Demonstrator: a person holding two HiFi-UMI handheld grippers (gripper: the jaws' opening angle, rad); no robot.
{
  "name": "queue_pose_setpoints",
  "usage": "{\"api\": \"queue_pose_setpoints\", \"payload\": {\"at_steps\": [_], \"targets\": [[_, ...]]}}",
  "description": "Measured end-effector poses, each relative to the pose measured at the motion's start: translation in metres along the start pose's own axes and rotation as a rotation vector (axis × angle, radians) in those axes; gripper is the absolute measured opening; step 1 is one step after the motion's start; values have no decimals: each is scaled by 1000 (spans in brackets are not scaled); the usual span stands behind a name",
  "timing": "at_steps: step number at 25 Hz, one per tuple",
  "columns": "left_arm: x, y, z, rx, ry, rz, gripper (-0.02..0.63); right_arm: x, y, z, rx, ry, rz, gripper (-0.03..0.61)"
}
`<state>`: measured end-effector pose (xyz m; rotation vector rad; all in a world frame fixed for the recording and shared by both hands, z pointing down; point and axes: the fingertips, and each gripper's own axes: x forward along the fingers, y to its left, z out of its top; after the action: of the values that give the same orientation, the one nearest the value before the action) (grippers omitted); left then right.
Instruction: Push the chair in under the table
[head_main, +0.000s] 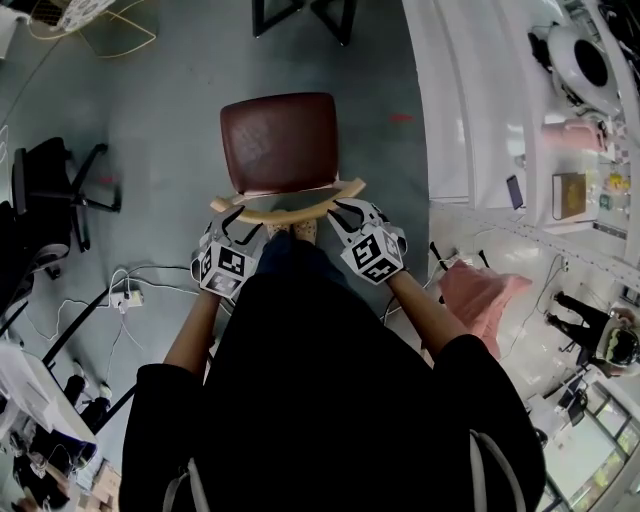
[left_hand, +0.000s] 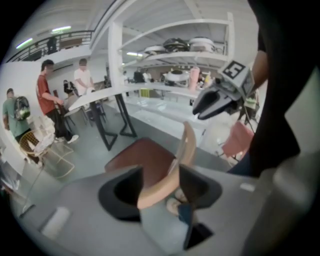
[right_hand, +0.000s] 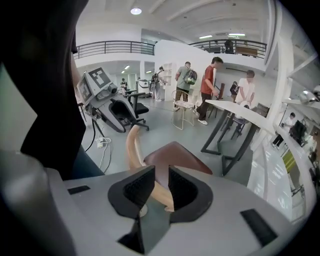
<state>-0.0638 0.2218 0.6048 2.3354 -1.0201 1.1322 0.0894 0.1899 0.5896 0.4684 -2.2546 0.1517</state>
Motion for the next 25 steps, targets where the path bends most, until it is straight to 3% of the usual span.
{"api": "queue_pose_setpoints", "payload": {"at_steps": [3, 7, 15, 21, 25], "targets": [[5, -3, -14, 68, 43, -46, 279, 8, 2, -12, -11, 45, 28, 123], [13, -4, -33, 183, 116, -72, 325, 17, 8, -29, -104, 121, 70, 162], [30, -1, -54, 429, 239, -83, 345, 36, 18, -64, -510, 314, 135, 199], [45, 15, -69, 623, 329, -107, 356, 56, 1, -85, -708, 444, 143, 210], [53, 15, -79, 683, 377, -153, 354, 63, -7, -90, -750, 492, 145, 212]]}}
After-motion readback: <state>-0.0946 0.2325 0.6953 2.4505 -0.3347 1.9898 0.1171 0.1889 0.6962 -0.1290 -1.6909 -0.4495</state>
